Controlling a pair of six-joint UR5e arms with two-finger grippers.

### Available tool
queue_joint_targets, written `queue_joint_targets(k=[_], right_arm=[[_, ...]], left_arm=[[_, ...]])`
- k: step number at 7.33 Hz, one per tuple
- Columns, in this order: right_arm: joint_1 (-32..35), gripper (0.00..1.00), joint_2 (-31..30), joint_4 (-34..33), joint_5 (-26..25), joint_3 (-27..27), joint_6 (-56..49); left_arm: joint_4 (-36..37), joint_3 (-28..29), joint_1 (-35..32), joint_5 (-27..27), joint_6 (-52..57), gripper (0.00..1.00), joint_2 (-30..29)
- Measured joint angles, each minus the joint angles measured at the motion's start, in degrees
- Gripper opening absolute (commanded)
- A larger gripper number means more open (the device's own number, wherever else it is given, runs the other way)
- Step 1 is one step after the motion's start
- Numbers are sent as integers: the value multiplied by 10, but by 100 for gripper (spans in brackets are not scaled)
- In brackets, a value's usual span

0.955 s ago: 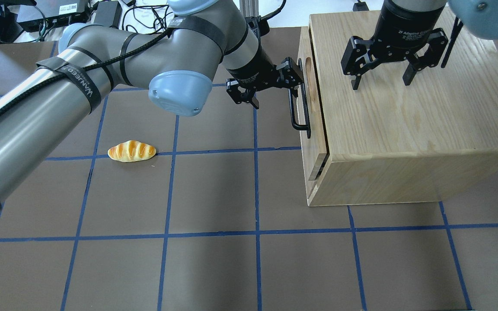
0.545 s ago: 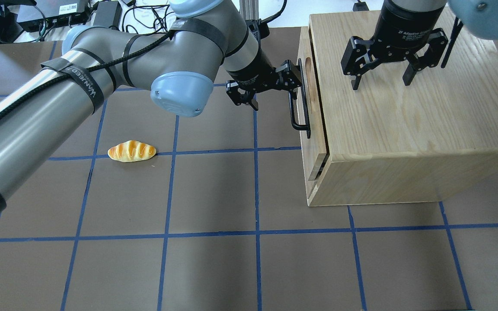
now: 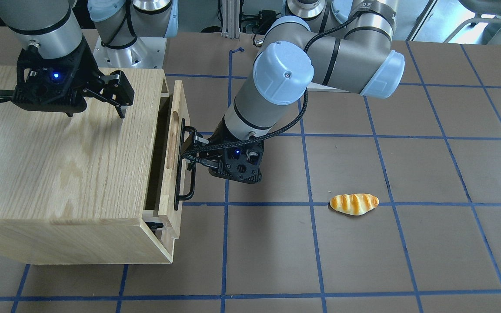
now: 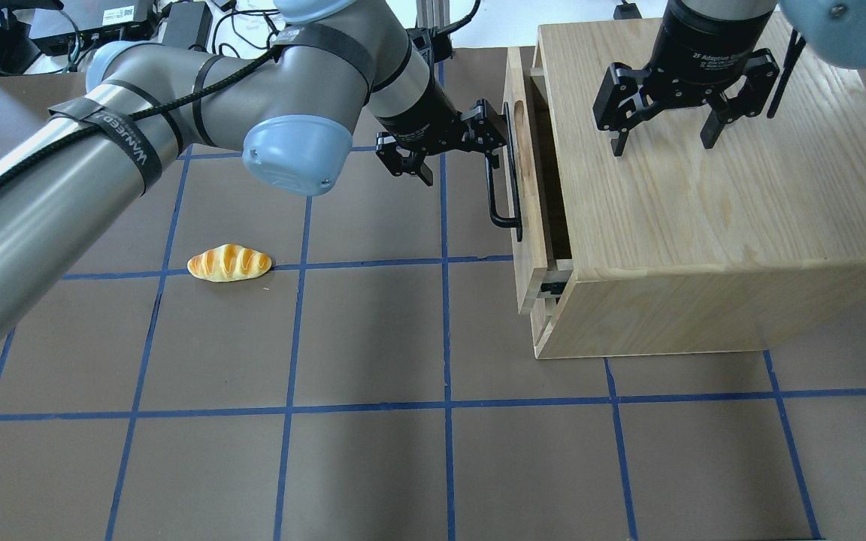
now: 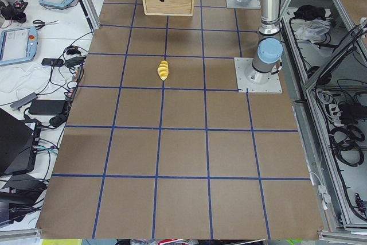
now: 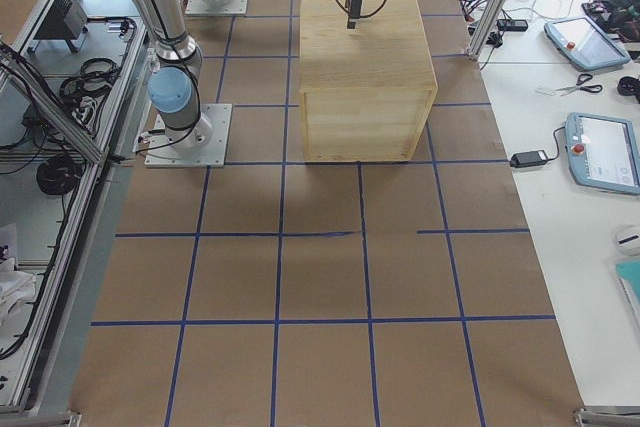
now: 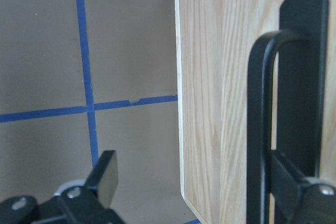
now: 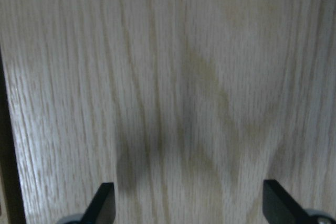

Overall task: Open upper drawer
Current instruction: 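Pull the drawer handle with the left gripper away from the cabinet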

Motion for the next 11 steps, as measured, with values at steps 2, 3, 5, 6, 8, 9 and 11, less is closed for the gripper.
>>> queue_joint_targets(k=[2, 3, 5, 6, 8, 9, 11], right_arm=[[0, 100, 0, 0, 0, 0, 0], [0, 100, 0, 0, 0, 0, 0], [0, 100, 0, 0, 0, 0, 0], [0, 100, 0, 0, 0, 0, 0], [0, 100, 0, 0, 0, 0, 0], [0, 100, 0, 0, 0, 0, 0], [0, 100, 0, 0, 0, 0, 0]], left_arm=[[-12, -1, 13, 2, 20, 100, 5], [-15, -5, 17, 10, 28, 100, 7], [-16, -17, 24, 30, 47, 100, 11], [-17, -20, 30, 34, 56, 100, 14], [-31, -22, 51, 35, 79, 100, 23], [-43, -24, 60, 35, 90, 100, 28], [-56, -35, 74, 39, 111, 100, 39]])
